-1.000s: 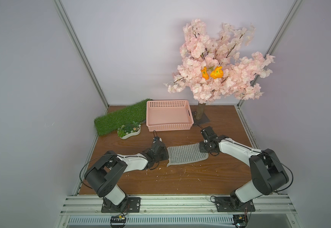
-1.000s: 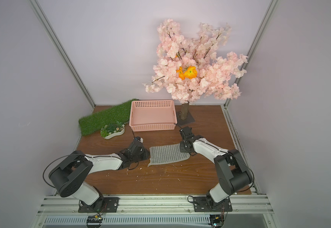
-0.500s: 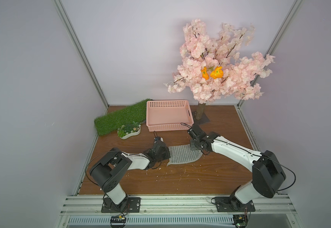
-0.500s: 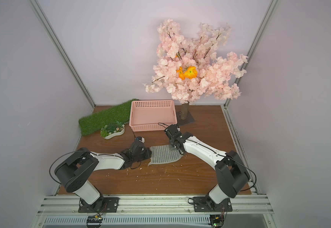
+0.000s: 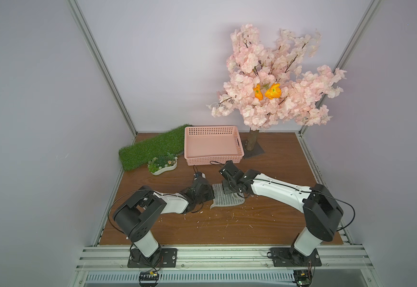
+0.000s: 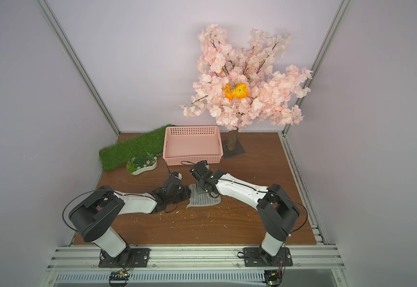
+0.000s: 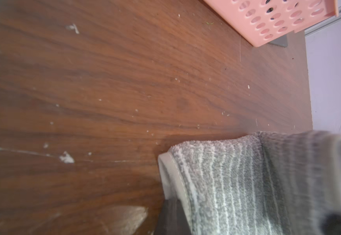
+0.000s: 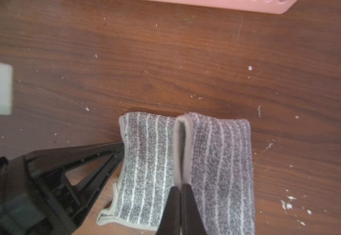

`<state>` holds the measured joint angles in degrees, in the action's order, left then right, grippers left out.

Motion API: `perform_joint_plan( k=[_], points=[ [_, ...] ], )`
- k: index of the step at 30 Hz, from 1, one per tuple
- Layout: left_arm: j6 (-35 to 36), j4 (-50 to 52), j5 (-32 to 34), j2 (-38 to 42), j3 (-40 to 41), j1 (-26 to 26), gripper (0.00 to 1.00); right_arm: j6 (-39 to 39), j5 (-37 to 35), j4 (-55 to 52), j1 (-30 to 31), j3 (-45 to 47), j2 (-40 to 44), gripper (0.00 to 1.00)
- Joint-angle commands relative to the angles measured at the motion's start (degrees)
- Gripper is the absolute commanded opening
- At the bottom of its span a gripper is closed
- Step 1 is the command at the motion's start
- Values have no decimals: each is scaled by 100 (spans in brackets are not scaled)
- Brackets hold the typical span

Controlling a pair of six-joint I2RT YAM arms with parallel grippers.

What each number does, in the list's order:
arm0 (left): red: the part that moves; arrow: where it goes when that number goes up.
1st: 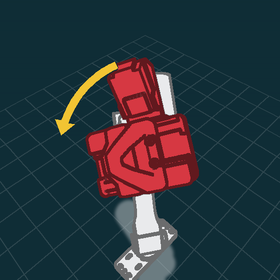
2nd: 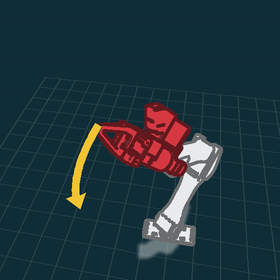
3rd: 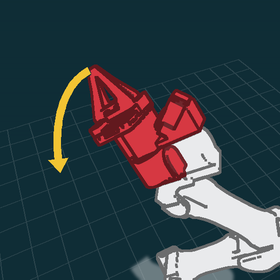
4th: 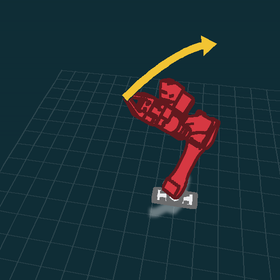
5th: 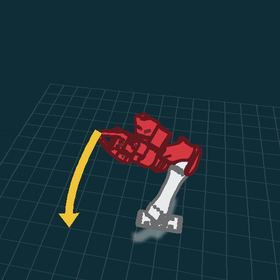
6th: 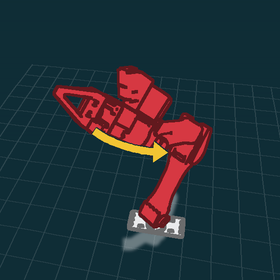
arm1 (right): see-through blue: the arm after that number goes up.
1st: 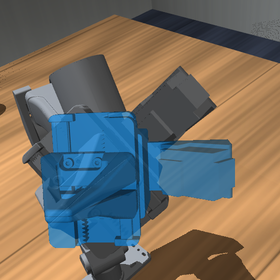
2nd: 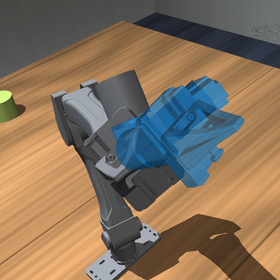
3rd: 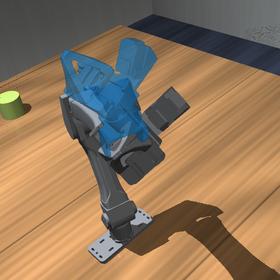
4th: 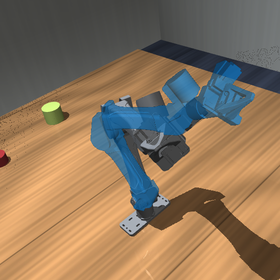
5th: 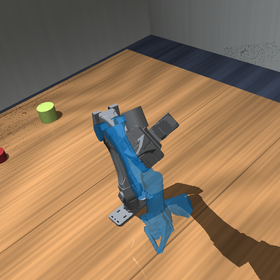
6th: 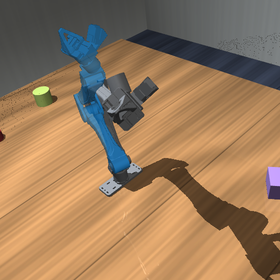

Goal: Fold the square dishcloth
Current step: Fold the cleaning item at the center of the board.

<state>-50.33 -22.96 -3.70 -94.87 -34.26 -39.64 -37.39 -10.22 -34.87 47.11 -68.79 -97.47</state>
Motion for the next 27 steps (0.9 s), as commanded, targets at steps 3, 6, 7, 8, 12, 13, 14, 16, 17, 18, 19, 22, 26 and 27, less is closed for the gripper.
perform_joint_plan(
  k=[3,6,7,8,12,13,14,16,17,18,19,22,26,27],
  points=[
    [-26,260,-33,-43,165,-60,2,-290,483,736,70,-27,-102,0],
    [-30,250,-56,-49,165,-53,1,-360,725,1028,71,45,-149,0],
    [-34,248,-60,-60,165,-55,1,-379,779,1100,70,50,-180,0],
    [-39,236,-67,-58,165,-53,1,-395,838,1162,75,48,-208,0],
    [-41,246,-71,-55,154,-49,1,-412,989,1264,75,32,-352,0],
    [-39,248,-65,-43,154,-48,1,-418,999,1271,69,33,-386,0],
    [-39,256,-60,-36,156,-51,1,-417,1000,1272,74,39,-414,0],
    [-39,265,-51,-24,152,-53,1,-419,1004,1277,77,49,-463,0],
    [-41,266,-51,-23,143,-53,1,-425,1009,1292,71,65,-481,0],
    [-39,270,-49,-23,146,-53,1,-432,1020,1309,70,80,-502,0],
    [-46,271,-52,-23,142,-58,1,-434,1040,1341,75,96,-520,0],
    [-51,274,-60,-18,147,-54,1,-457,1081,1416,71,133,-586,0],
    [-38,300,-38,-7,142,-55,1,-484,1145,1518,71,161,-652,0],
    [-39,308,-35,-5,139,-55,1,-484,1159,1538,70,160,-667,0]
  ],
)
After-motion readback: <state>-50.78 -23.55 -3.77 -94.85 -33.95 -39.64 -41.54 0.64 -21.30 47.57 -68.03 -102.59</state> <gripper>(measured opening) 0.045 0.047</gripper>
